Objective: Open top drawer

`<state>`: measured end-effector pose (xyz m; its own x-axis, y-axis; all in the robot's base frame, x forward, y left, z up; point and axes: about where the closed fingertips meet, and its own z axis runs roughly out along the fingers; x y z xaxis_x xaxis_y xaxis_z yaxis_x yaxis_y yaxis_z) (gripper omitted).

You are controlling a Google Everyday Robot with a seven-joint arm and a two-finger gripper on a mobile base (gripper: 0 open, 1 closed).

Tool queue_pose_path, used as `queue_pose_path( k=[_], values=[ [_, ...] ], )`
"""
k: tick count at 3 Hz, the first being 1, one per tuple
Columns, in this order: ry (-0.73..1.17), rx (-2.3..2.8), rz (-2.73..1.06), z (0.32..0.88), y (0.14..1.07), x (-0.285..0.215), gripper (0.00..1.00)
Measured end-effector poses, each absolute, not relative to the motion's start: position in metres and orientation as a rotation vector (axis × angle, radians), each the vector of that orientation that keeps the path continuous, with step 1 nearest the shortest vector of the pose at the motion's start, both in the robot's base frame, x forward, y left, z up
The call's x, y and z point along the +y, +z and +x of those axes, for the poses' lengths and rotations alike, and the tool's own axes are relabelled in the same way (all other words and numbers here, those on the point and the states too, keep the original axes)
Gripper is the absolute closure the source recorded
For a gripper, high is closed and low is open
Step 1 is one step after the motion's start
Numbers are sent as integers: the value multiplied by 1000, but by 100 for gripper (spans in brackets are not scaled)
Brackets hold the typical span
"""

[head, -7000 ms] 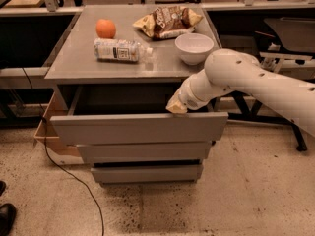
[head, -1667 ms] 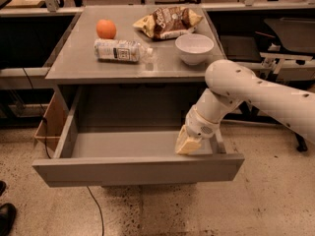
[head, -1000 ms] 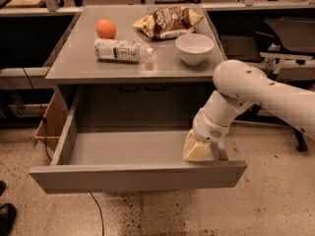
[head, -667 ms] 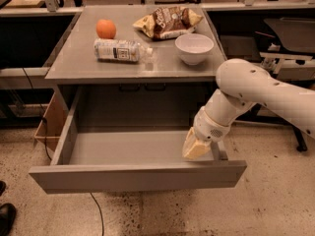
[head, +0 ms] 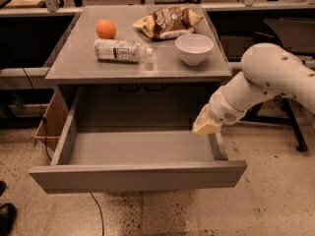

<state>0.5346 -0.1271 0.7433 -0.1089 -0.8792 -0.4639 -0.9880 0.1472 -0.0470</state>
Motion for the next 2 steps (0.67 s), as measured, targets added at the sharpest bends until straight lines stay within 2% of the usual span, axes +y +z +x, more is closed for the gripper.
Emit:
queue_pose_path(
  k=[1, 2],
  values=[
    [267, 2025, -1732, 554, 775, -150, 100],
    [256, 2022, -1727, 557, 779, -151, 100]
  ],
)
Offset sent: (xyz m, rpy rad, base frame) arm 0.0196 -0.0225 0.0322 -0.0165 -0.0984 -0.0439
